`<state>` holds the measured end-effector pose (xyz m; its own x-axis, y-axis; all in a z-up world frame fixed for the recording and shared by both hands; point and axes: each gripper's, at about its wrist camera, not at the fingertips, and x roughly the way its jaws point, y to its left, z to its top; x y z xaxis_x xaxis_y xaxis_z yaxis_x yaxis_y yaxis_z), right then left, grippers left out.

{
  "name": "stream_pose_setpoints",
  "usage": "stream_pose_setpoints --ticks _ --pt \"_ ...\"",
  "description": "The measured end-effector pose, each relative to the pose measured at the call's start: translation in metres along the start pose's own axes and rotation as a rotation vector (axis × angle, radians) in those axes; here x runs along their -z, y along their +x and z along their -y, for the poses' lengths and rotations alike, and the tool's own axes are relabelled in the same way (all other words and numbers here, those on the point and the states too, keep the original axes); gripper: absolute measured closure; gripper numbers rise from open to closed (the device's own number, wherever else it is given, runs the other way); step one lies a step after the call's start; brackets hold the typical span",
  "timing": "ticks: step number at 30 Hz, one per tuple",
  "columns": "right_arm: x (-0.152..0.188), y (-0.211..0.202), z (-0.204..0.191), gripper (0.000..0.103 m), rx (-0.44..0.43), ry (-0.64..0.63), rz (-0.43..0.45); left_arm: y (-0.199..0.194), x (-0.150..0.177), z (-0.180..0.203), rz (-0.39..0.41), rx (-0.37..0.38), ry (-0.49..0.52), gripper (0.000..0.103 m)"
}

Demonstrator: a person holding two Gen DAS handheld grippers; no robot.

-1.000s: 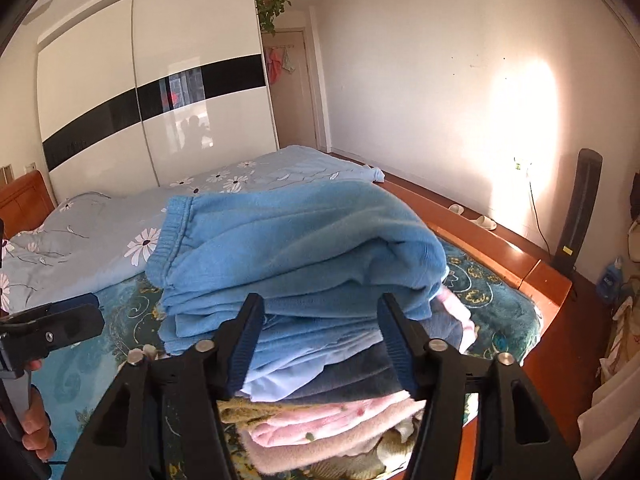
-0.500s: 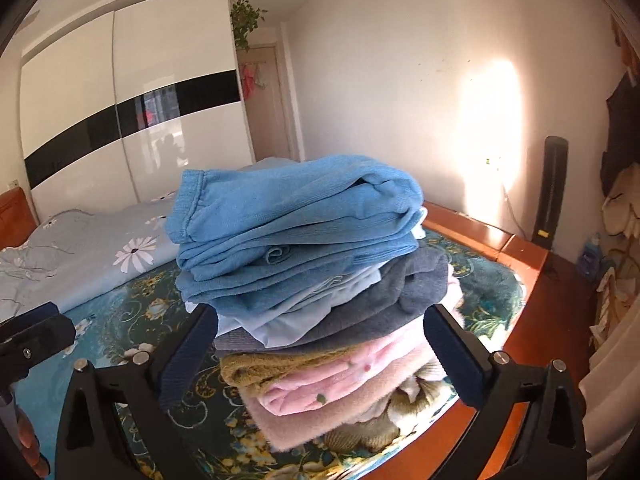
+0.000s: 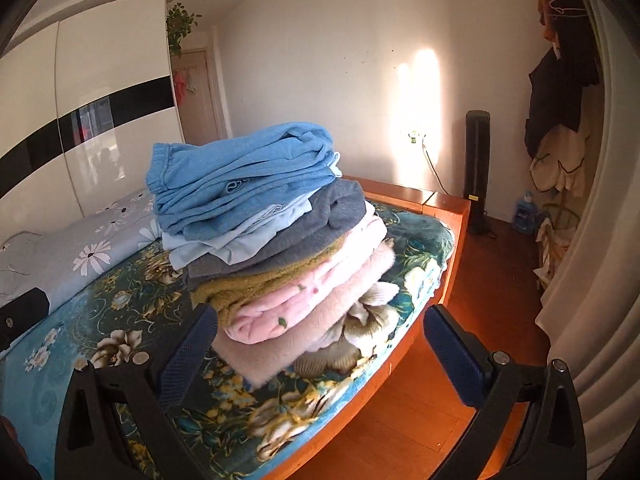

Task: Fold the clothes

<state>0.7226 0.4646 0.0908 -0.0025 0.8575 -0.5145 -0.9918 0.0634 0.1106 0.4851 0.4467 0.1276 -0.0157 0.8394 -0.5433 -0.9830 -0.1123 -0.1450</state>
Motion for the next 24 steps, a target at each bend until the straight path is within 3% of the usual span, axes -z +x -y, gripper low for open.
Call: stream_pose_setpoints --ticks 5,24 --pt "0.007 -0.019 -0.004 0.000 -0.002 0.010 0.008 -0.015 0.009 0.002 0.047 -0.087 0.043 0.000" --pt "0.012 -0.066 -0.027 0.000 -0.073 -0.036 0.053 -0.049 0.032 -0.001 0.014 -0.110 0.100 0.000"
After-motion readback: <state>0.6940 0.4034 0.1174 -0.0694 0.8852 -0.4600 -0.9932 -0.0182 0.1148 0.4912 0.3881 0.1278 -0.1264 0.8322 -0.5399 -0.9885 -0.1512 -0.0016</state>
